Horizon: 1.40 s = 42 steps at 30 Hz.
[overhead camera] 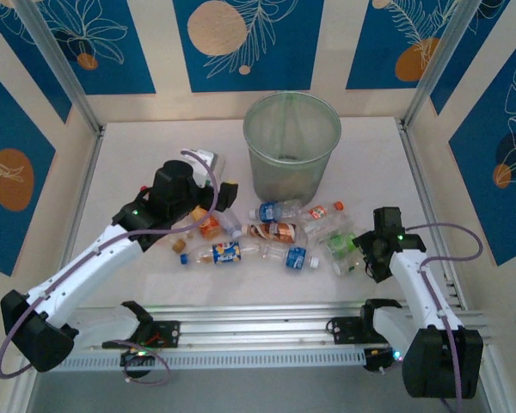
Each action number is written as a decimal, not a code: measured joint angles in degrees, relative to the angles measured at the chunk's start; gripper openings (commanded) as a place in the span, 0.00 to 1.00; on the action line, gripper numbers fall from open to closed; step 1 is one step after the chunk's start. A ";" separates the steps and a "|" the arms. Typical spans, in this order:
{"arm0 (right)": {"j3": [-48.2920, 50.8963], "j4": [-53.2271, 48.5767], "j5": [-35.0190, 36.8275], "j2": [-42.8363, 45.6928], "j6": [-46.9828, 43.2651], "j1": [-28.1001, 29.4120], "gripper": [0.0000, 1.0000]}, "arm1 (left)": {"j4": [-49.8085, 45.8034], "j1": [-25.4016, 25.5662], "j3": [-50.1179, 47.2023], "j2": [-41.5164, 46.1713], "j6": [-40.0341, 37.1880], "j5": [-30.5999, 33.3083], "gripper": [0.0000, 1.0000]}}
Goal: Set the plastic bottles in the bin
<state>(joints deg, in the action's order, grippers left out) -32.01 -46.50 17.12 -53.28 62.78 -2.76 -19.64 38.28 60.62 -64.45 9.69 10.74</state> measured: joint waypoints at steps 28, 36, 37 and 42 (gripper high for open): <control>-0.24 8.46 0.48 -10.27 -1.49 0.00 0.63 | -5.31 0.00 -4.17 2.45 2.43 2.03 1.00; -5.05 5.40 3.39 -7.96 -3.91 -0.04 0.43 | -5.31 0.00 -4.17 2.45 2.45 3.10 0.99; -6.34 4.74 3.98 -7.43 -4.39 -0.04 0.40 | -5.31 0.00 -4.17 2.45 2.45 3.13 0.99; -13.70 1.31 6.54 -5.68 -7.67 0.66 0.32 | -5.29 0.00 -4.17 2.45 2.45 3.52 0.99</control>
<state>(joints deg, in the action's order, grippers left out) -45.71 -45.19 23.66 -58.96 55.11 -2.11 -24.93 38.28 56.45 -62.00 12.14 14.26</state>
